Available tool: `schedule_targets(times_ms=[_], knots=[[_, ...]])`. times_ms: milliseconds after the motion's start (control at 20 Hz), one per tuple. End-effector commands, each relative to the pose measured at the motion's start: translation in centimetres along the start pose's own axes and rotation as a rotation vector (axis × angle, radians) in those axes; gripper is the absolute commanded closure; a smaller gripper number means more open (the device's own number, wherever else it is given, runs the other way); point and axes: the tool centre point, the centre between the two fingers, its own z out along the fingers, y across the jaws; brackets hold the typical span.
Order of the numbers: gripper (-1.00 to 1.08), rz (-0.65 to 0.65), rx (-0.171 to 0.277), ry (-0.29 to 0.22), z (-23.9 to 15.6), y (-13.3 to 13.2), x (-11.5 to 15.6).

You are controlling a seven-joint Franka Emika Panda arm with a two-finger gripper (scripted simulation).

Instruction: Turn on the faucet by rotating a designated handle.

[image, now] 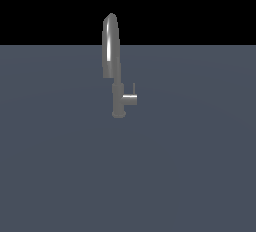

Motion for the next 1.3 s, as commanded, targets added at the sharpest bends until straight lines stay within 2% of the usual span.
schedule_targets(times_ms=[0, 650, 1250], knots=[[1.08, 0.037, 0.036, -0.036, 0.2, -0.2, 1.6], [1.08, 0.230, 0.233, -0.233, 2.4, -0.6, 10.1], [1.08, 0.425, 0.434, -0.434, 6.1, 0.1, 18.0]])
